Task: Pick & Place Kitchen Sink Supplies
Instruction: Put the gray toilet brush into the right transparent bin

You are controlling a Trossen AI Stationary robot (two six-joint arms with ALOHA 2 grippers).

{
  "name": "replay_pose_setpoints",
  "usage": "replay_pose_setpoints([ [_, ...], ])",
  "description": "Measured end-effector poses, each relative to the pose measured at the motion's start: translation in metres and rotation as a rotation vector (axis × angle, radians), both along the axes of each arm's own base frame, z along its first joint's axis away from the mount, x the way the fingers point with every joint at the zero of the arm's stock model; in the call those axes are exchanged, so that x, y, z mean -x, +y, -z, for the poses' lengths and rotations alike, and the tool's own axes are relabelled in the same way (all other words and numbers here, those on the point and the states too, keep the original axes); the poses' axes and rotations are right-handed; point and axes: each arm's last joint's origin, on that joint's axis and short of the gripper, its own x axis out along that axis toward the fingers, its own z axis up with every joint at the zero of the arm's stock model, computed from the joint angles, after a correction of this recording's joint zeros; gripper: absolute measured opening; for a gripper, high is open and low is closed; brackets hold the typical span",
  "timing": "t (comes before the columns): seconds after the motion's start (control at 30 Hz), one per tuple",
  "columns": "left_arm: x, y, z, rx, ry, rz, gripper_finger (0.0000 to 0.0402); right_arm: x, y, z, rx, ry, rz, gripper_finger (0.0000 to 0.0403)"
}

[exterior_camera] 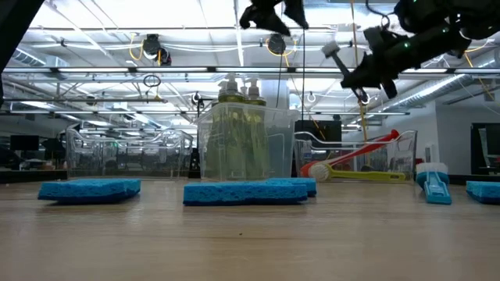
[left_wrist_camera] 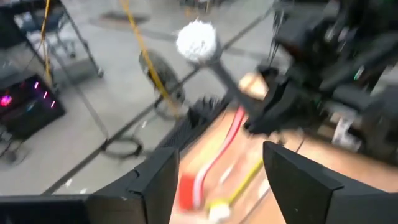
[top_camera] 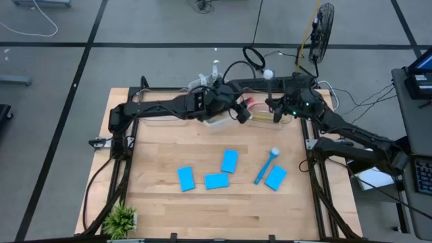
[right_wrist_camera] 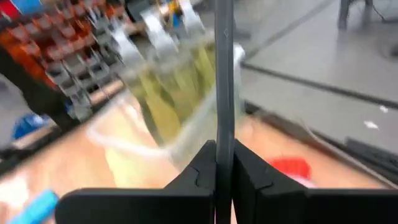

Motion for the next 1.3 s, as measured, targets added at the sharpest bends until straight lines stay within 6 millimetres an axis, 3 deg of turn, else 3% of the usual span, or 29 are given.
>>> replay_pose_setpoints([
  [0.3, 0.010, 0.005, 0.020, 0.113, 0.152, -0.067, 0.0242, 0.001, -0.013, 0.000, -0.015, 0.284, -0.064, 0.0010],
  [0.6, 0.013, 0.006, 0.025, 0.135, 0.183, -0.081, 0.0232, -0.010, -0.027, -0.009, 0.069, 0.590, -0.176, 0.0010],
  [0.93, 0.014, 0.010, 0.026, 0.133, 0.195, -0.086, 0.0246, -0.017, -0.036, 0.015, 0.058, 0.838, -0.276, 0.0010],
  [1.2, 0.015, 0.019, 0.026, 0.162, 0.198, -0.057, 0.0237, -0.024, -0.042, 0.031, 0.049, 0.922, -0.354, 0.0010],
  [1.3, 0.013, 0.019, 0.037, 0.176, 0.205, -0.049, 0.0233, -0.026, -0.044, 0.036, 0.049, 0.944, -0.377, 0.0010],
])
